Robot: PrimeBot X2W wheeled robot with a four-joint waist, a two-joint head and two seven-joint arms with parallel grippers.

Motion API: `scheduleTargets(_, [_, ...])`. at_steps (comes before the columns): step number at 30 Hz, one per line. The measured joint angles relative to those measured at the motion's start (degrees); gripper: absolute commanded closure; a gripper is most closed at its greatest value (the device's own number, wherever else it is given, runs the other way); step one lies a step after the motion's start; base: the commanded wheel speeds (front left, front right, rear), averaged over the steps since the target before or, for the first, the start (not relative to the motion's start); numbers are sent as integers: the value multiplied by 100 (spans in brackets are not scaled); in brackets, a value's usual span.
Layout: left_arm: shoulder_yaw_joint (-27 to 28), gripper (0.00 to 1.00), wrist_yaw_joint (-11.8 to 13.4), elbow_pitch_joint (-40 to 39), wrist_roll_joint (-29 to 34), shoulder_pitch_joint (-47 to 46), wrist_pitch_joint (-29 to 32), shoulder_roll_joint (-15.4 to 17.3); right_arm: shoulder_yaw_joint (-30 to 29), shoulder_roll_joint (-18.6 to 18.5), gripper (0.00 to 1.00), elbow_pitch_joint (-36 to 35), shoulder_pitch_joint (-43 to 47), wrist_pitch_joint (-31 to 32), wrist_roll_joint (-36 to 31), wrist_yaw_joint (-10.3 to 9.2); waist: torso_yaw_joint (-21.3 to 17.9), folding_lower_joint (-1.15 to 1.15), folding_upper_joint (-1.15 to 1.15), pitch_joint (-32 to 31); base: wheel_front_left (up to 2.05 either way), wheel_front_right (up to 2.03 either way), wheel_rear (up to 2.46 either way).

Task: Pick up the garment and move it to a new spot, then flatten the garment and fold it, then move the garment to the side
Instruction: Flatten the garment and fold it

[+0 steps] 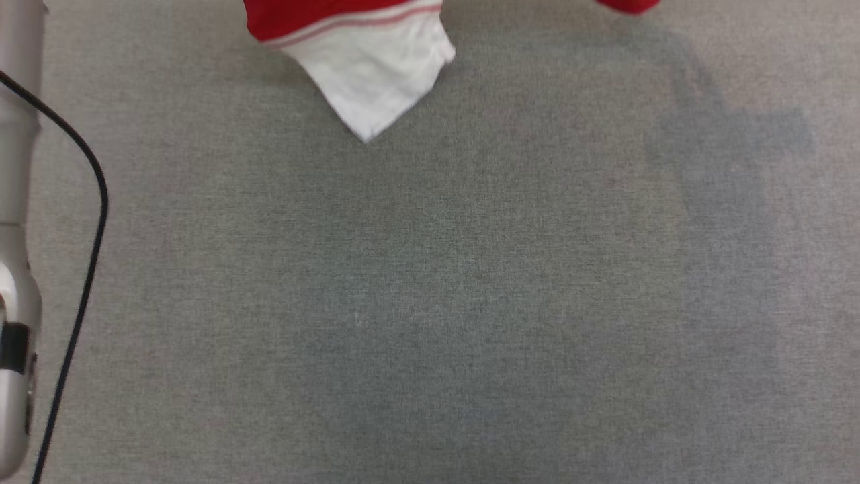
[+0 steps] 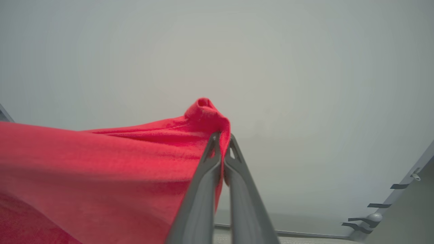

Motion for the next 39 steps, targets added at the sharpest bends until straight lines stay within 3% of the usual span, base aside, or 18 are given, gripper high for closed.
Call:
scheduleTargets(9, [-132, 100, 0, 703, 186, -1272, -227, 92, 123, 118, 100, 471, -1254, -478, -230, 0, -118, 0, 0, 895, 0, 0, 0])
scheduleTargets(20, [-188, 100, -2, 1376, -83, -1262, -495, -82, 676, 291, 100, 1158, -1401, -862, 38, -2, -185, 0, 0, 1626, 0, 0, 0])
scheduleTargets(29, [-191, 100, -7, 1034, -836, 456, -541, -151, 1510, 182, 100, 1063, 153, -994, 915, -2, -143, 0, 0, 1331, 0, 0, 0])
scheduleTargets(39, [-337, 100, -8, 21, -1376, 3193, -541, -226, 2051, -368, 100, 100, 2730, -1185, 1923, -2, -64, -1, 0, 536, 0, 0, 0])
